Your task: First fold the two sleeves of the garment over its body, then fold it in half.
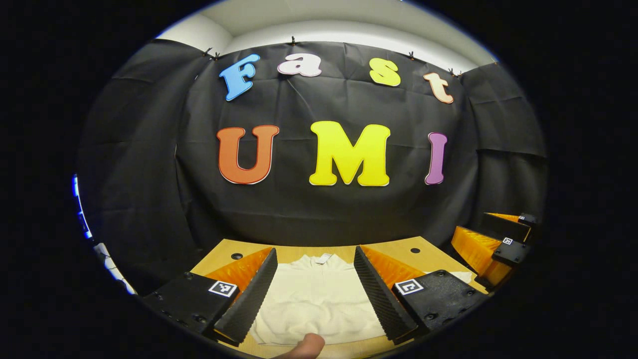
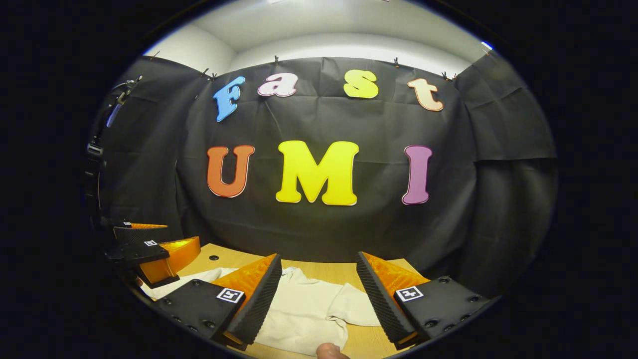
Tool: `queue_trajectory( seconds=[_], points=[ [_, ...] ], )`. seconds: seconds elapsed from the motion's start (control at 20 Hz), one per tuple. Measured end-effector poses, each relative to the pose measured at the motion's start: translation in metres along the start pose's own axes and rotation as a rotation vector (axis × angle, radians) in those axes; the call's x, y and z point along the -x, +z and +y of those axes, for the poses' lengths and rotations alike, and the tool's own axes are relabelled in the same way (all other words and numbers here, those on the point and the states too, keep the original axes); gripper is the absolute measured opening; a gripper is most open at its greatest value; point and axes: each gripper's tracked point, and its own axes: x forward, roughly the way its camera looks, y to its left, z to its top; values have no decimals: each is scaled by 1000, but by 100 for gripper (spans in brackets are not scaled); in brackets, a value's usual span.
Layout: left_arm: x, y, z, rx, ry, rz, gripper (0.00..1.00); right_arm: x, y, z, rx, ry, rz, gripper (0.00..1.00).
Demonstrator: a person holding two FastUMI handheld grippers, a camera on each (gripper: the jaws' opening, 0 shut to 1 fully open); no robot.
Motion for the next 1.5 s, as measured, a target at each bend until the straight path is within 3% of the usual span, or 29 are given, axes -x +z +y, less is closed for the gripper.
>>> queue_trajectory(
  seconds=[0.4,0.8,1.0,1.2,1.5],
  points=[
    [-3,-4,-6,-9,-13,-2,99,-4,-4,-6,1,5,10,94],
    [-10,-10,-20,-11,-23,13,99,-10,-14,-49,-4,-51,27,94],
    [-11,-8,-38,-11,-36,2,99,-30,-30,-115,14,-135,49,92],
    [-15,-10,-52,-4,6,9,98,-56,-52,-206,72,-231,84,94],
    [-14,-18,-79,-7,66,33,99,-85,-152,-327,84,-324,283,94]
  ],
)
